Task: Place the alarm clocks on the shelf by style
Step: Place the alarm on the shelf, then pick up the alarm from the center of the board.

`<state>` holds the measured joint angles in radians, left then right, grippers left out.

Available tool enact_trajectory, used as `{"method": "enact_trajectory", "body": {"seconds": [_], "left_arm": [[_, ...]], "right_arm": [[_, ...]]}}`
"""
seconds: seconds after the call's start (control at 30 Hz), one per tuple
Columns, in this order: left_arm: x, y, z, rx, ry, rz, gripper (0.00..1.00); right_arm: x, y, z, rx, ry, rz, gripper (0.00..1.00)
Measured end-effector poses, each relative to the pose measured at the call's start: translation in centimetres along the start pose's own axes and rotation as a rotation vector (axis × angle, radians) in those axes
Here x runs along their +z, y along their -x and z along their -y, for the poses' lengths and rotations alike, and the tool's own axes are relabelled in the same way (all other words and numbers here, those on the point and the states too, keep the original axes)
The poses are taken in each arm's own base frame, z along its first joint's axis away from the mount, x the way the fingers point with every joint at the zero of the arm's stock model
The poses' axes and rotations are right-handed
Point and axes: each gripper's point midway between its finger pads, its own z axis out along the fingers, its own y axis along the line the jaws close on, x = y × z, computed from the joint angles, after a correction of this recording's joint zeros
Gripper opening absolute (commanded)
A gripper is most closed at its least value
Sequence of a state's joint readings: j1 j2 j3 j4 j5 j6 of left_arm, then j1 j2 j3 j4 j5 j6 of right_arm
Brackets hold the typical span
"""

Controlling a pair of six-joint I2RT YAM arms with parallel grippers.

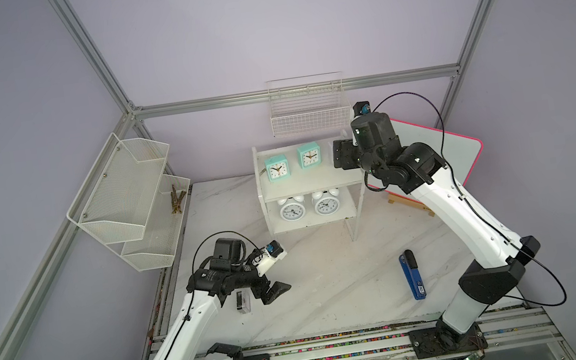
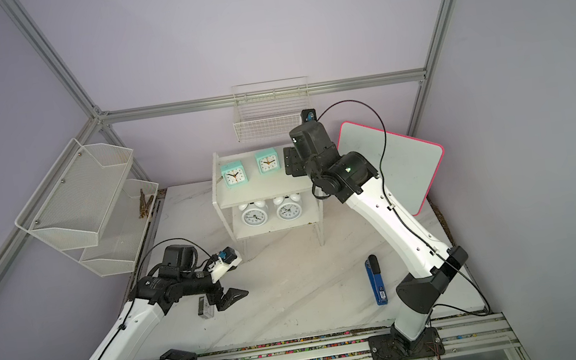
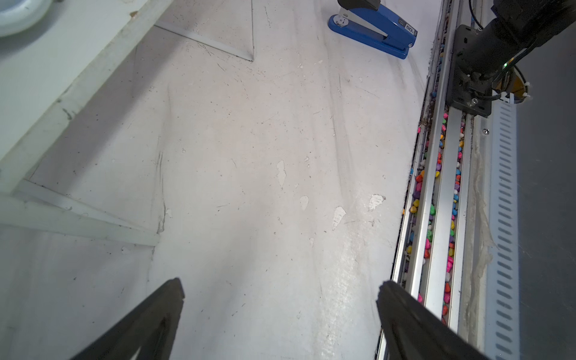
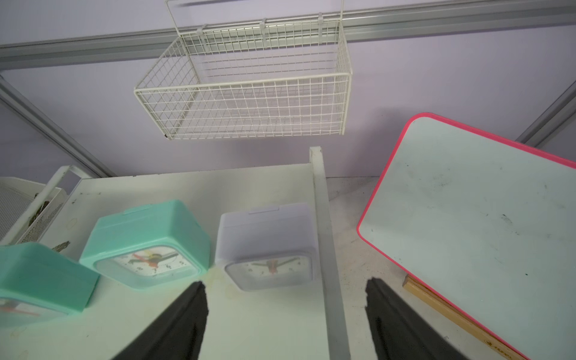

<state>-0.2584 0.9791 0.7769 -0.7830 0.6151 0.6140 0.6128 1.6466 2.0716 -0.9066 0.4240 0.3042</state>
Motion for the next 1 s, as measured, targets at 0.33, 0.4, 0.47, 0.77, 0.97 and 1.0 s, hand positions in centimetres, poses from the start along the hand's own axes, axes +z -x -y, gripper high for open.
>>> {"method": "enact_trajectory", "body": {"seconds": [0.33, 0.4, 0.47, 0.77, 0.97, 1.0], "left_arm": [[-2.4, -2.7, -0.8, 0.11, 0.092, -0.222, 1.0], [-2.9, -3.8, -0.7, 0.126, 0.096, -0.285, 1.0], [-3.4, -4.8, -0.8, 0.139, 0.108, -0.34, 1.0], [-4.9, -8.1, -1.8, 0.178, 0.175, -0.534, 1.0], [-4.9, -10.4, -1.9, 0.173, 0.177, -0.624, 1.0], [-4.9, -10.7, -1.9, 0.172, 0.178, -0.633, 1.0]], "right_arm": [[-6.8, -5.1, -2.6, -0.065, 0.232, -0.029, 0.83], [-7.9, -6.8, -3.2, -0.076, 0.293, -0.037, 0.83], [-8.5, -8.6, -3.9, -0.086, 0.345, -0.049, 0.82], [-8.6, -17.1, -7.7, -0.157, 0.548, -0.146, 0.82], [-7.4, -21.4, -10.5, -0.195, 0.691, -0.167, 0.82], [-7.0, -22.4, -10.9, -0.201, 0.715, -0.172, 0.82]]}}
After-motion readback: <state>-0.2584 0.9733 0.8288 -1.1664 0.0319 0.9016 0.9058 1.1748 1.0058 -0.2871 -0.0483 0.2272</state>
